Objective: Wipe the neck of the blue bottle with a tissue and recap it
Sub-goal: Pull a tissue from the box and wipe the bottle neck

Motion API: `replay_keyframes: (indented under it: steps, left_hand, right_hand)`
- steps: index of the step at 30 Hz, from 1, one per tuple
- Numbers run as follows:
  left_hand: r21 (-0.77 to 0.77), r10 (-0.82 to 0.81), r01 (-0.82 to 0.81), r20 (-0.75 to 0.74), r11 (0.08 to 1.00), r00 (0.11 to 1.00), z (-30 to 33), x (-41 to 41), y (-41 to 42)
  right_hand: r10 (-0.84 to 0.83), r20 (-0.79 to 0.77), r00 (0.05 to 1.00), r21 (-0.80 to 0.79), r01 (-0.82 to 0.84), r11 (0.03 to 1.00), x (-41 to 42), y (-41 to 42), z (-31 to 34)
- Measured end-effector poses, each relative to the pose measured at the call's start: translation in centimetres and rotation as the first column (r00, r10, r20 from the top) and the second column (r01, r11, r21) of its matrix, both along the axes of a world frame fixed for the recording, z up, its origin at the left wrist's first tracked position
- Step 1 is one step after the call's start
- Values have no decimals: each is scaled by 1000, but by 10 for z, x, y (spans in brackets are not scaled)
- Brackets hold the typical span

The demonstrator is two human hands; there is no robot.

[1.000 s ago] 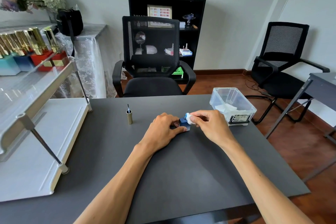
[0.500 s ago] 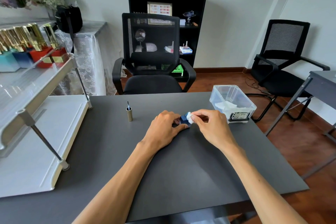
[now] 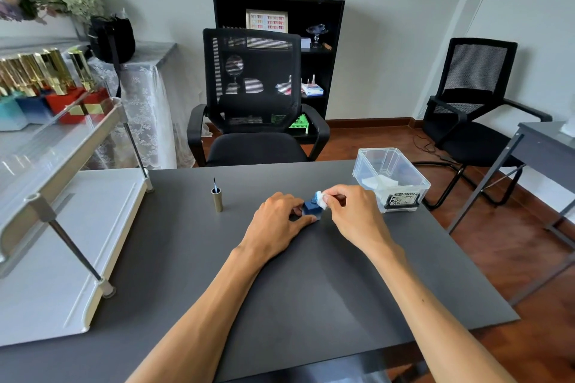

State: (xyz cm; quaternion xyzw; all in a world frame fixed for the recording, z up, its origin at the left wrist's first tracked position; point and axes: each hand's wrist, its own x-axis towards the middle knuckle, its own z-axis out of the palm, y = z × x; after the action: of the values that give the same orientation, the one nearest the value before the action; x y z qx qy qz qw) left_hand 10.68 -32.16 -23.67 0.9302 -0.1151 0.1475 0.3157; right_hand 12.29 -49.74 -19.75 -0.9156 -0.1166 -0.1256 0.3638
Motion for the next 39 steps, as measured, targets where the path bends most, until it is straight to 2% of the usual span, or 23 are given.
replay_keyframes:
  steps: [8,13,26,34,36,39]
  left_hand:
    - [-3,2,-2,0,1000,1000,2,-1,-1]
    - [2,-10,10,0,1000,1000,0,-4,-1]
    - [-29,-33,33,3,999,999,1,-3,-1]
    - [-46,45,-43,45,998,998,-2,-1,-6]
    - [-80,49,-48,11,996,999,-5,1,-6]
    - [-137,-61,45,-111,990,992,-1,3,2]
  right_hand:
    - [20,-4,1000,-67,-20,998,-7,-1,5]
    - [21,-66,998,-74,-26,997,-1,7,12]
    - [68,-17,998,-92,-69,993,-7,4,10]
    - [37,85,996,-70,-31,997,-20,-2,-1]
    - [26,66,997,-59,-22,998,-18,-1,-1]
    - [13,27,1000,-25,-12,1000,-12,-1,-2]
